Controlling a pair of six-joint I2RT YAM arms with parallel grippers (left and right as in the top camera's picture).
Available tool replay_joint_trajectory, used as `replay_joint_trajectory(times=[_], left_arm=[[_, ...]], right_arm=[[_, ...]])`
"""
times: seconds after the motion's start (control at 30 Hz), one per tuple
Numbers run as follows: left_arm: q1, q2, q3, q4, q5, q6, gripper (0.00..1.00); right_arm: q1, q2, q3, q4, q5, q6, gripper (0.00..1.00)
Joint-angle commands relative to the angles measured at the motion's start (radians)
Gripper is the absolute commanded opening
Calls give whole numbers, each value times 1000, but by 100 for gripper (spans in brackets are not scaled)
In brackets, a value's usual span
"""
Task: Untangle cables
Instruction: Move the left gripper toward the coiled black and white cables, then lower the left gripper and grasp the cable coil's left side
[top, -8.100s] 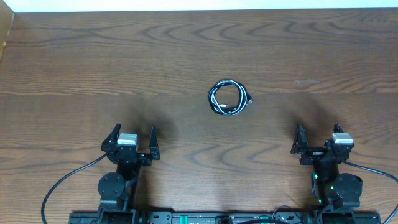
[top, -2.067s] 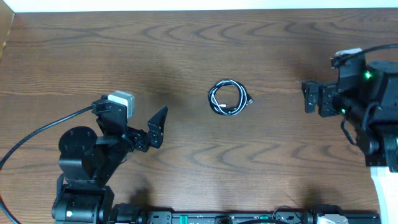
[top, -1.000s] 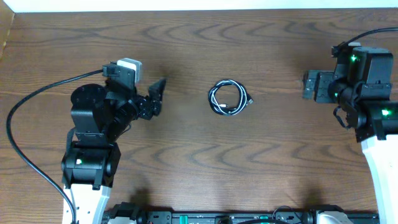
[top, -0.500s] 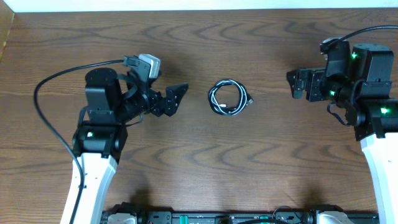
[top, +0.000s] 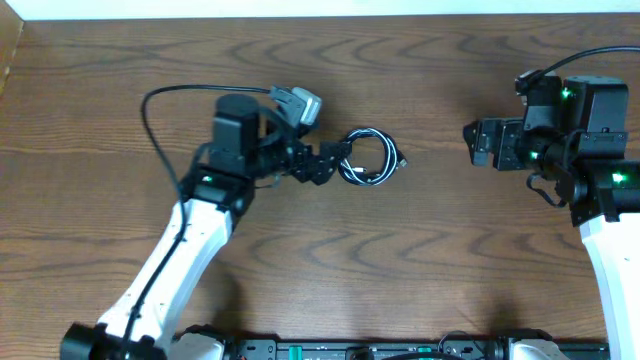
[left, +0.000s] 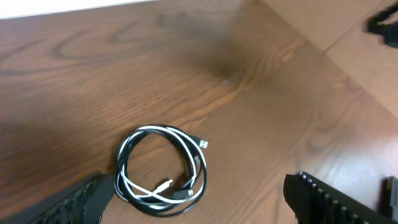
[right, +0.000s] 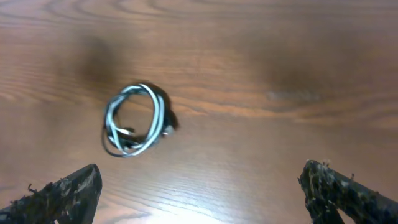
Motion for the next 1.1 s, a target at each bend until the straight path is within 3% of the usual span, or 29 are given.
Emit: replay_joint_trajectory(times=[0.0,0.13,0.2,0.4,0.5,0.77,1.07], left_arm=[[-55,66,23,50,-174,-96,92],[-105,128,23,101,-251,-106,86],[-158,196,23,143,-438,-204,83],[-215,288,23,224,-485,-209,83],[-233,341,23,236,-580,-219,83],[-238,392,23,254,-658,-201,83],[-238,463,23,272,-604,-145,86]], right_arm=[[2,1,24,-32,82,25,98],[2,1,23,-53,85,25,96],[2,1,22,-56,89,26,97],[2,1,8,-63,88,25,97],[2,1,-19,-85,89,25,97],[3,1,-50,-97,88,25,97],[4,1,-50,-102,69,25,98]])
